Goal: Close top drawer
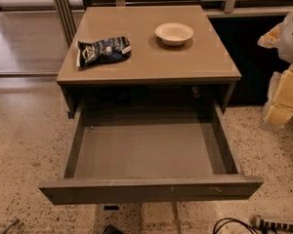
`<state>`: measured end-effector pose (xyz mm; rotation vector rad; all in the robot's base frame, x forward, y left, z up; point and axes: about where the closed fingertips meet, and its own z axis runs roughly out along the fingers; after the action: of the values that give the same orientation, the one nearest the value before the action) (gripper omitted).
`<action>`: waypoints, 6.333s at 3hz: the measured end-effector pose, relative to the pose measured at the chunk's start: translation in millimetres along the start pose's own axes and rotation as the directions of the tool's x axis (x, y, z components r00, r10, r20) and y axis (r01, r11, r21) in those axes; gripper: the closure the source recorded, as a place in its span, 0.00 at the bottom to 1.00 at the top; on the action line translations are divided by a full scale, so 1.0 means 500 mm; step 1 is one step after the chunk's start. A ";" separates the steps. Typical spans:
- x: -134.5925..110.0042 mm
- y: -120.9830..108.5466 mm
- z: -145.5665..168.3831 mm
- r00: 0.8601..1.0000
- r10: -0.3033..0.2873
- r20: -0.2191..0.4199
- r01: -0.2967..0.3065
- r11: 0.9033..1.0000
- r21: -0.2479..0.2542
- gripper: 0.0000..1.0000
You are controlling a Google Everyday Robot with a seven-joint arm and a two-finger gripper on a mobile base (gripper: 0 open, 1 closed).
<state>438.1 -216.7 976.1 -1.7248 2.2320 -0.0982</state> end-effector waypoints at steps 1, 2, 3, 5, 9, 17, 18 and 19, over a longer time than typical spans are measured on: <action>-0.002 0.000 -0.001 1.000 0.001 0.005 -0.001 1.000 0.006 0.00; -0.026 0.019 0.075 0.998 0.007 0.063 -0.006 1.000 -0.014 0.02; -0.053 0.036 0.148 0.995 0.004 0.102 0.001 0.999 -0.050 0.25; -0.054 0.036 0.147 0.995 0.005 0.104 0.000 0.999 -0.042 0.79; -0.139 0.202 0.340 0.960 0.105 0.261 -0.041 0.971 -0.237 1.00; -0.050 0.451 0.596 0.935 0.297 0.196 -0.172 0.860 -0.481 1.00; -0.064 0.429 0.613 0.934 0.285 0.215 -0.174 0.889 -0.424 1.00; -0.079 0.383 0.621 0.933 0.272 0.236 -0.194 0.932 -0.306 1.00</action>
Offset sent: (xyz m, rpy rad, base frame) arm 0.0075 0.0307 -0.0691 0.1210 0.0041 0.0147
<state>358.7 -84.3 643.1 -1.4696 2.2992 0.5040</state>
